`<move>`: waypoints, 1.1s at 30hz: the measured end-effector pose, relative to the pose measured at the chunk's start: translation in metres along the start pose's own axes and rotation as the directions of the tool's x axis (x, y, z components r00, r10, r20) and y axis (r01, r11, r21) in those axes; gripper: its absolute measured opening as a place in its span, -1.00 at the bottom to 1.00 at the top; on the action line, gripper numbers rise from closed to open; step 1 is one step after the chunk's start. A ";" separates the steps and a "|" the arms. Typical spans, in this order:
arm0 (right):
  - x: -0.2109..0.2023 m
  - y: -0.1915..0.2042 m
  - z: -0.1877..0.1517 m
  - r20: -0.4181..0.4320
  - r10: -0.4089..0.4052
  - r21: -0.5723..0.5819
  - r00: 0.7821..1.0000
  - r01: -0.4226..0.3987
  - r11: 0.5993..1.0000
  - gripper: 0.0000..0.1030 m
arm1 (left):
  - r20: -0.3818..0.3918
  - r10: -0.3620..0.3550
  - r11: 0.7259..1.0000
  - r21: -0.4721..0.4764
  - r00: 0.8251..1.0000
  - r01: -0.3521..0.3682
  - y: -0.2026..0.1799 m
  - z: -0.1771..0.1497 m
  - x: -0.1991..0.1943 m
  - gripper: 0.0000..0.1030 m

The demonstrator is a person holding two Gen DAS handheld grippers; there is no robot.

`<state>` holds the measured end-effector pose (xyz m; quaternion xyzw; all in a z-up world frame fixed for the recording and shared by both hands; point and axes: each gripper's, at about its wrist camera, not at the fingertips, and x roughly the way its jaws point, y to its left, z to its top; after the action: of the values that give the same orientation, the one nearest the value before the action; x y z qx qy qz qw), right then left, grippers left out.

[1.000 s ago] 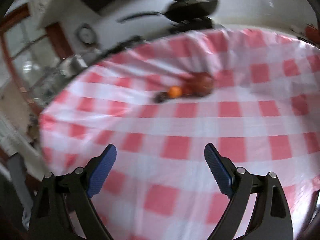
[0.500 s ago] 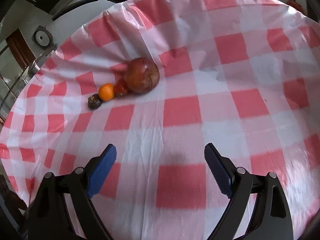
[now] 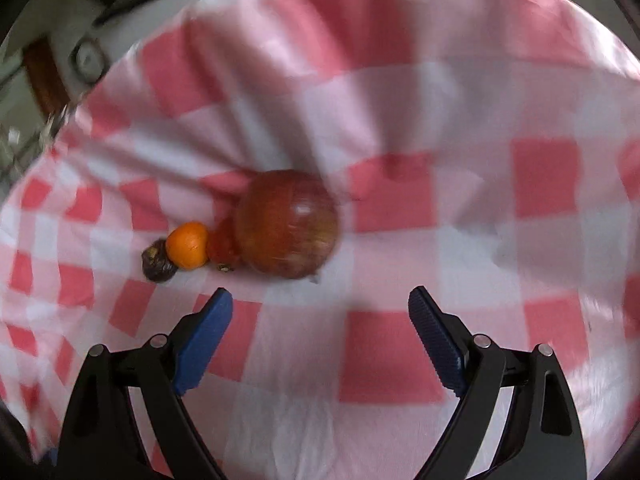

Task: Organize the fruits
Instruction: 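Grasp the red apple with the right tool while the left tool grasps a dark brown fruit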

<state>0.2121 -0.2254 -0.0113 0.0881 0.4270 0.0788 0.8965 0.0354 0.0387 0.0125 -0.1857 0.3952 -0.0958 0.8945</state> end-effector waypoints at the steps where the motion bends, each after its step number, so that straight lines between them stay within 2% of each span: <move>1: 0.002 0.004 0.002 0.006 0.026 -0.012 1.000 -0.026 1.000 0.69 | 0.001 -0.002 1.000 0.003 1.000 0.002 0.000 0.000 0.000 0.97; 4: 0.008 0.006 0.012 0.033 0.080 0.031 0.996 -0.081 0.996 0.69 | 0.001 -0.007 1.000 -0.002 1.000 0.007 0.000 0.000 0.000 0.97; 9: 0.034 -0.014 0.029 -0.003 0.121 0.204 0.993 -0.117 0.972 0.69 | 0.001 -0.007 1.000 0.008 1.000 0.007 -0.001 0.000 0.000 0.97; 10: 0.039 -0.016 0.031 -0.009 0.130 0.227 0.991 -0.125 0.966 0.59 | 0.001 -0.005 1.000 0.010 1.000 0.005 -0.001 -0.001 0.000 0.97; 11: 0.042 -0.016 0.032 -0.016 0.133 0.234 0.991 -0.126 0.964 0.37 | 0.000 -0.004 1.000 0.011 1.000 0.004 -0.001 -0.001 0.000 0.97; 12: 0.044 -0.014 0.033 -0.016 0.136 0.227 0.991 -0.129 0.965 0.30 | -0.001 -0.003 1.000 0.011 1.000 0.003 -0.001 -0.001 0.000 0.97; 15: 0.040 -0.012 0.031 -0.019 0.131 0.211 0.991 -0.124 0.970 0.28 | -0.005 0.000 1.000 0.006 1.000 0.000 0.000 -0.001 0.000 0.97; 20: 0.007 -0.032 0.005 0.016 0.187 0.329 0.982 -0.181 0.927 0.28 | -0.049 0.013 1.000 0.012 0.999 -0.012 -0.002 0.010 0.011 0.97; 22: -0.015 -0.042 -0.008 0.037 0.188 0.345 0.982 -0.189 0.919 0.28 | -0.067 0.079 0.995 0.064 0.995 -0.075 -0.010 0.025 0.026 0.97; 24: -0.031 -0.045 -0.023 0.057 0.169 0.348 0.984 -0.179 0.920 0.28 | -0.059 0.137 0.984 0.123 0.989 -0.129 -0.022 0.044 0.043 0.97; 26: -0.041 -0.050 -0.031 0.064 0.155 0.345 0.986 -0.168 0.923 0.28 | -0.045 0.214 0.960 0.193 0.976 -0.202 -0.034 0.068 0.066 0.97; 27: -0.048 -0.053 -0.037 0.067 0.150 0.349 0.986 -0.164 0.923 0.28 | -0.040 0.229 0.951 0.222 0.973 -0.215 -0.041 0.082 0.081 0.97; 29: -0.056 -0.059 -0.043 0.073 0.146 0.354 0.987 -0.163 0.921 0.28 | -0.060 0.222 0.938 0.285 0.973 -0.196 -0.052 0.100 0.104 0.97; 31: -0.061 -0.058 -0.047 0.080 0.142 0.346 0.987 -0.161 0.924 0.28 | -0.043 0.291 0.886 0.388 0.956 -0.253 -0.065 0.115 0.128 0.86; 32: -0.063 -0.058 -0.049 0.081 0.143 0.344 0.986 -0.162 0.925 0.28 | -0.051 0.296 0.870 0.427 0.954 -0.247 -0.068 0.119 0.137 0.82; 33: -0.064 -0.057 -0.052 0.081 0.147 0.343 0.986 -0.166 0.925 0.28 | -0.064 0.314 0.847 0.469 0.947 -0.249 -0.070 0.122 0.148 0.69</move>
<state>0.1359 -0.2899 -0.0084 0.2812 0.4013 0.0707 0.8688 0.2237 -0.0413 0.0171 0.0961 0.4455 -0.0660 0.8876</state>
